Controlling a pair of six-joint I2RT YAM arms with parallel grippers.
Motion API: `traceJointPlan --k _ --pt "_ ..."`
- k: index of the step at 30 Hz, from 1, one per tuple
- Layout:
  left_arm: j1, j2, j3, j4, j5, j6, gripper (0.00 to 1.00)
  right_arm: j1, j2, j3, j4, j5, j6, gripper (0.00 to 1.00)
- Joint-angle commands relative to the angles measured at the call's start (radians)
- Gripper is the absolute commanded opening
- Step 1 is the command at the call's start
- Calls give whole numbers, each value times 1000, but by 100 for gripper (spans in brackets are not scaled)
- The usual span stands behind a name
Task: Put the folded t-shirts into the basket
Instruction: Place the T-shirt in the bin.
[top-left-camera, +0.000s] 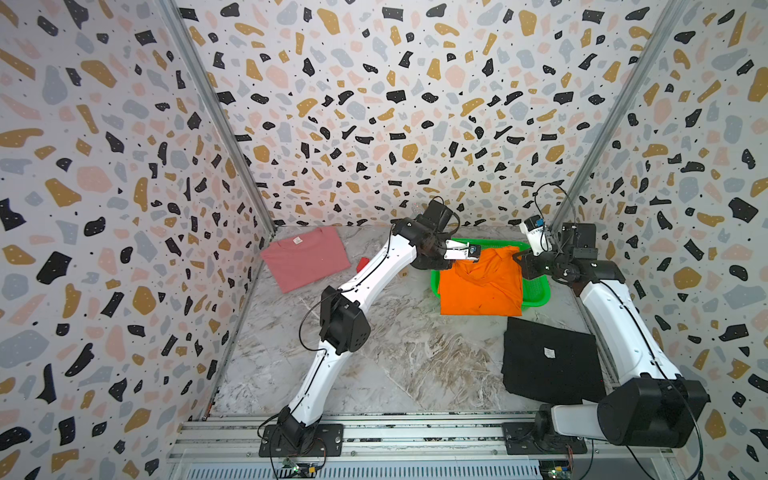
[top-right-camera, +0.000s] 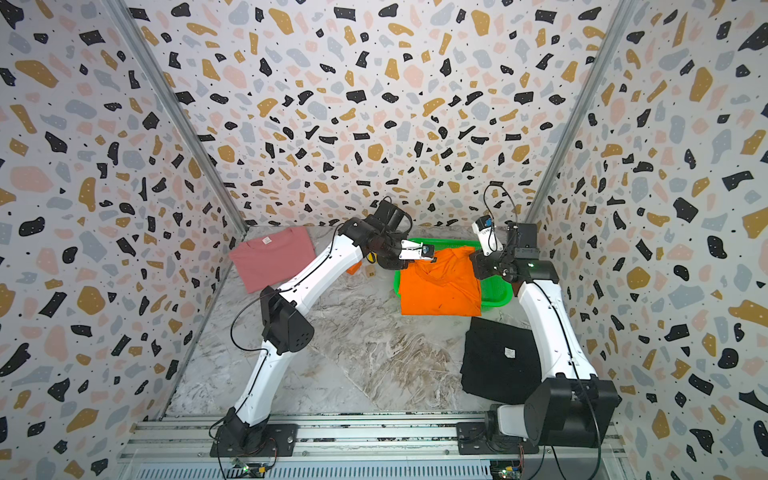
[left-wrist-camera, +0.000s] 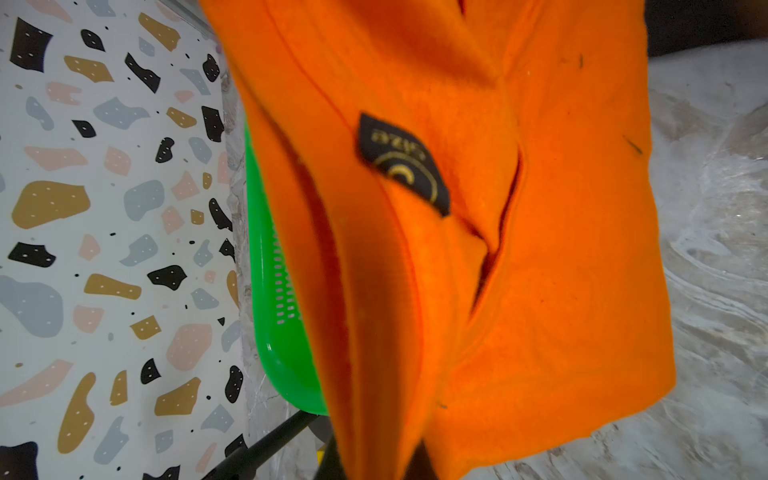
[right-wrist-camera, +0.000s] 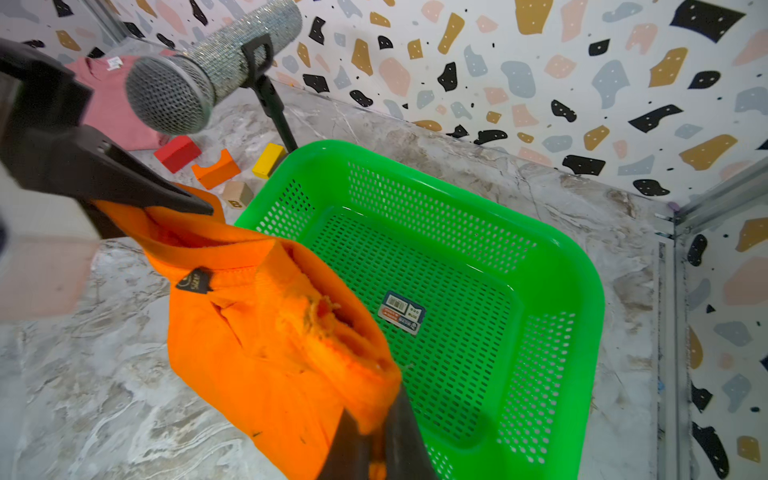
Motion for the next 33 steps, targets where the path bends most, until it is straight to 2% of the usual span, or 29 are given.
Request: traceJointPlan --k 1,8,19,24,33 --pt "-7 30 -11 114 -21 -16 0 -22 8 34 12 58 -25 0" --pt "-8 99 -4 209 -44 -44 0 -46 69 -9 94 57 9 0" --pt "-9 169 3 302 -50 -48 0 -64 209 33 147 75 26 0" --pt "-11 179 10 310 -53 -60 0 -66 246 53 142 107 -13 0" --pt "-18 194 5 340 -81 -60 3 -65 293 72 176 38 -117 0"
